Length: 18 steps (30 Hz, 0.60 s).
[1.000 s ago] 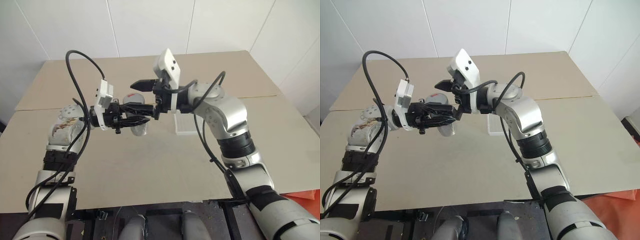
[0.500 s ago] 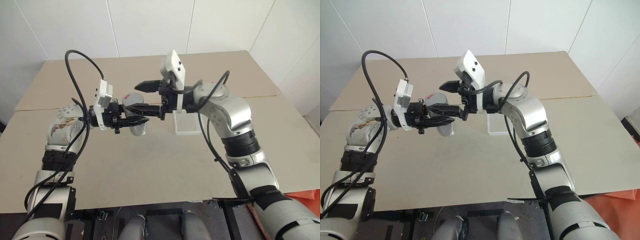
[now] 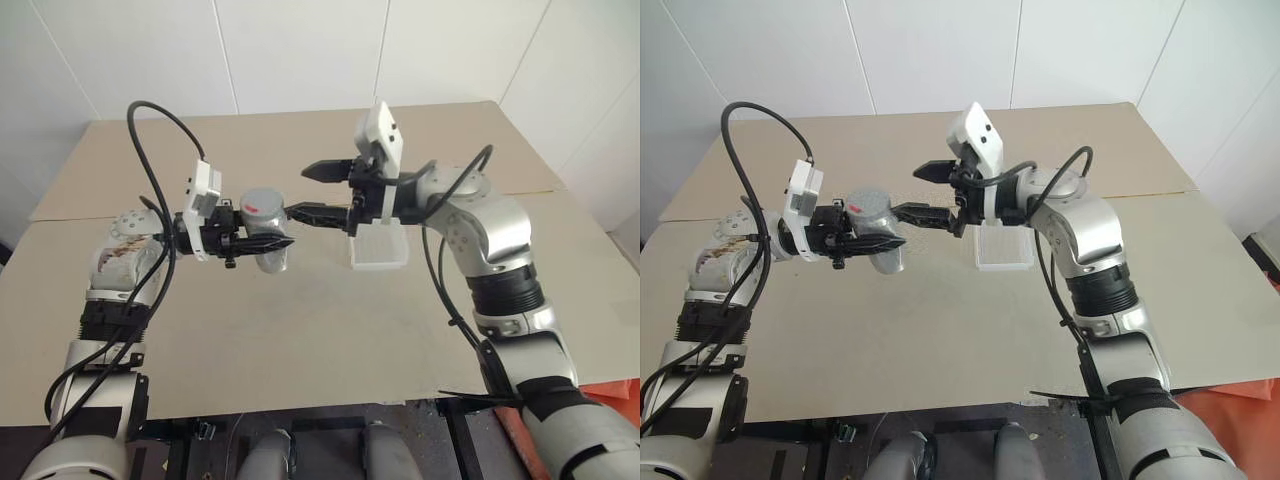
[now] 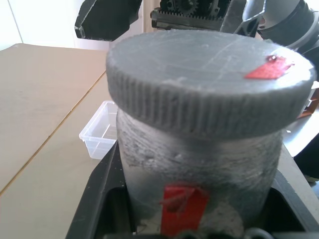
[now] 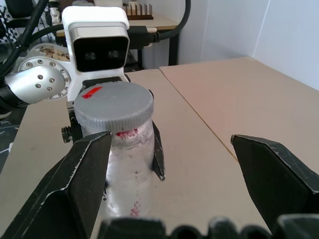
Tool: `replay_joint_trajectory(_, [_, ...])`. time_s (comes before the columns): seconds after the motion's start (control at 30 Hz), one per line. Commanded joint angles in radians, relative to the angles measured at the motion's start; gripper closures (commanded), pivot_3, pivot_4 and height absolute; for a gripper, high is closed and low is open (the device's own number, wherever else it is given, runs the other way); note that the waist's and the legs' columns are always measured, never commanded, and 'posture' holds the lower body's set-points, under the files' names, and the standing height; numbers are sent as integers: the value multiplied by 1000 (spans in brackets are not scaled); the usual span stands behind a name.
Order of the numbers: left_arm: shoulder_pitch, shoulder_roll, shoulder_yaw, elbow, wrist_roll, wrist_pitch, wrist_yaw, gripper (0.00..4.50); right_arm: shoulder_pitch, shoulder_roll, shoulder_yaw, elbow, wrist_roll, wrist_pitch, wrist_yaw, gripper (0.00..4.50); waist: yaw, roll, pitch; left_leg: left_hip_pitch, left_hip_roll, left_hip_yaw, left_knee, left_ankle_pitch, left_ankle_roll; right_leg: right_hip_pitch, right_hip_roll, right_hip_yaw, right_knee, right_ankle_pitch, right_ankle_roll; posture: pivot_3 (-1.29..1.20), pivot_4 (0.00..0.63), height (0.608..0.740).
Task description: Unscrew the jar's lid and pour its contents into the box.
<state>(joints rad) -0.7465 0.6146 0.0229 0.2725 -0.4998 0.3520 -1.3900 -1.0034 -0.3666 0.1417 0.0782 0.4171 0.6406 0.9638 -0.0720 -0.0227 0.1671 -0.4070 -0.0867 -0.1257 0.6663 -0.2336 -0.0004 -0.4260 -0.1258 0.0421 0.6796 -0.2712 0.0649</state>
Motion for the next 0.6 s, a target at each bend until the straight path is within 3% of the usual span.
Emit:
replay_joint_trajectory(0.03, [-12, 7, 18, -27, -13, -10, -9, 2565, 2, -12, -34, -62, 42, -14, 35, 57, 0, 0, 0, 0, 0, 0, 0, 0, 0, 0, 0, 0, 0, 0, 0, 0, 150, 740])
replay_joint_trajectory(0.23, [-14, 5, 18, -19, -8, -15, -7, 2565, 16, -16, -35, -127, 92, 15, 61, 57, 1, 0, 0, 0, 0, 0, 0, 0, 0, 0, 0, 0, 0, 0, 0, 0, 150, 740])
replay_joint_trajectory(0.6, [-19, -3, 14, -19, -5, -16, -4, 2565, -38, 69, 25, -133, 48, 69, -66, 57, 2, 0, 0, 0, 0, 0, 0, 0, 0, 0, 0, 0, 0, 0, 0, 0, 150, 740])
